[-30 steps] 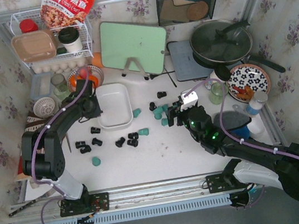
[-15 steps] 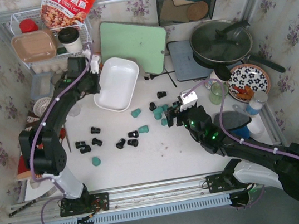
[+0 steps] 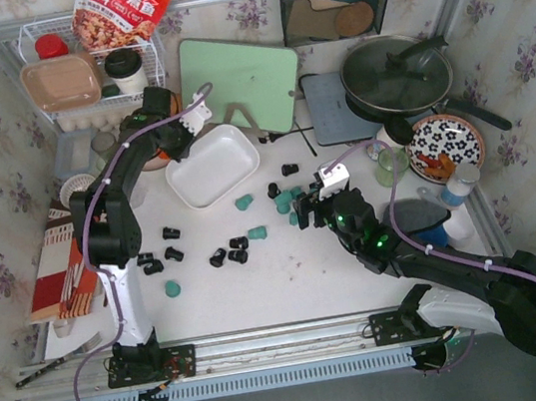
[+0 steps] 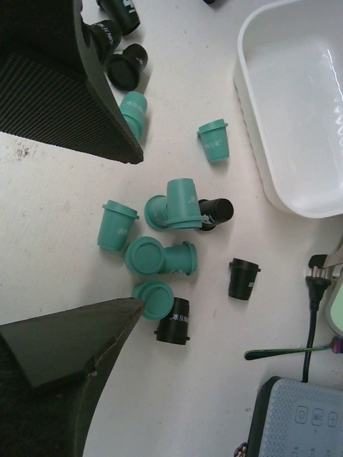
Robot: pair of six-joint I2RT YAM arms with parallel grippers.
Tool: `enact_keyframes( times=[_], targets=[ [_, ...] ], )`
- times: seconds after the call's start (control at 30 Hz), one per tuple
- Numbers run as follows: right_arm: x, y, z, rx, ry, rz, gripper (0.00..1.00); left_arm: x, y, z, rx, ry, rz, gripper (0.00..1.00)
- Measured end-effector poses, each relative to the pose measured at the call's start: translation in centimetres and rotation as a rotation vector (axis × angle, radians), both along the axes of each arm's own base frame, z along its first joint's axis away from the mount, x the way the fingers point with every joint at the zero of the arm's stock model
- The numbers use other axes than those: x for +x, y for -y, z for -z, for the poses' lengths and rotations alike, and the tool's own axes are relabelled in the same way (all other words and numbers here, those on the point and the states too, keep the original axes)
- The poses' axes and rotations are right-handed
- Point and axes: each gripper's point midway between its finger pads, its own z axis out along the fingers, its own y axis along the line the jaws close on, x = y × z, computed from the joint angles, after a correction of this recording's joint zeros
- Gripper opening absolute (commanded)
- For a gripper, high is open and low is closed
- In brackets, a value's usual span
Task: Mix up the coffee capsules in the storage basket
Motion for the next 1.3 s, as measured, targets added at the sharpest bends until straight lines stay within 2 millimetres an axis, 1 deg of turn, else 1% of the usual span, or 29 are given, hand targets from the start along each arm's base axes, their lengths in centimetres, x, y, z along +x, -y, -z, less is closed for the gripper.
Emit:
enact_keyframes(
  times=[0.13, 0.17, 0.23, 0.27, 0.37, 0.4, 0.43, 0.47, 0.5, 0.53, 0.57, 0.67, 0.73, 0.83, 0.9, 0.97, 1.1, 1.2, 1.3],
  targets=[
    [0.2, -0.3, 0.6, -0.016, -0.020, -0.007, 0.83, 0.6, 0.5, 1.5, 0.012, -0.024, 0.013, 0.01],
    [0.2, -0.4, 0.7, -0.019, -0.023, -0.009, 0.84, 0.7, 0.8, 1.7, 0.013, -0.026, 0.019, 0.08],
    [0.2, -0.5, 0.9, -0.027, -0.031, -0.016, 0.84, 1.1, 1.4, 2.1, 0.014, -0.028, 0.027, 0.28],
    [0.2, -0.5, 1.1, -0.031, -0.035, -0.017, 0.84, 1.3, 1.7, 2.3, 0.015, -0.026, 0.032, 0.35],
    [0.2, -0.5, 1.3, -0.043, -0.038, -0.019, 0.85, 1.8, 1.9, 2.7, 0.023, -0.024, 0.021, 0.47],
    [0.1, -0.5, 1.4, -0.045, -0.040, -0.019, 0.85, 2.1, 1.8, 2.7, 0.027, -0.018, 0.009, 0.65],
    [0.1, -0.5, 1.4, -0.045, -0.040, -0.020, 0.85, 2.4, 1.5, 2.6, 0.040, -0.009, -0.013, 0.73],
    [0.1, -0.6, 1.4, -0.046, -0.040, -0.022, 0.85, 2.7, 1.2, 2.5, 0.048, 0.000, -0.034, 0.76],
    [0.2, -0.6, 1.5, -0.050, -0.041, -0.023, 0.85, 2.9, 1.1, 2.3, 0.047, 0.007, -0.051, 0.77],
    [0.2, -0.7, 1.5, -0.051, -0.042, -0.024, 0.85, 3.2, 0.9, 2.1, 0.043, 0.016, -0.073, 0.96],
    [0.1, -0.8, 1.5, -0.053, -0.043, -0.026, 0.85, 3.4, 0.8, 1.7, 0.041, 0.031, -0.089, 1.00],
    [0.1, -0.9, 1.5, -0.055, -0.042, -0.031, 0.85, 3.6, 1.1, -0.2, 0.020, 0.070, -0.125, 1.00],
    [0.1, -0.9, 1.5, -0.057, -0.040, -0.027, 0.85, 3.4, 1.7, -2.9, -0.015, 0.123, -0.152, 1.00],
    [0.0, -0.7, 1.5, -0.060, -0.034, -0.019, 0.85, 2.4, 2.3, -7.2, -0.084, 0.212, -0.198, 1.00],
    [0.0, -0.5, 1.6, -0.060, -0.030, -0.011, 0.85, 1.1, 2.5, -9.8, -0.132, 0.261, -0.231, 1.00],
    [-0.1, -0.3, 1.4, -0.057, -0.022, -0.003, 0.85, 0.0, 2.6, -11.9, -0.173, 0.304, -0.267, 1.00],
    [-0.2, -0.1, 1.1, -0.043, -0.005, 0.003, 0.85, -3.0, 1.7, -14.2, -0.224, 0.357, -0.366, 1.00],
    [-0.3, 0.0, 0.8, -0.030, 0.010, 0.005, 0.85, -6.0, 0.5, -15.4, -0.267, 0.371, -0.449, 1.00],
    [-0.3, 0.0, 0.5, -0.021, 0.021, 0.007, 0.85, -8.8, -1.3, -16.2, -0.317, 0.383, -0.545, 1.00]
  ],
)
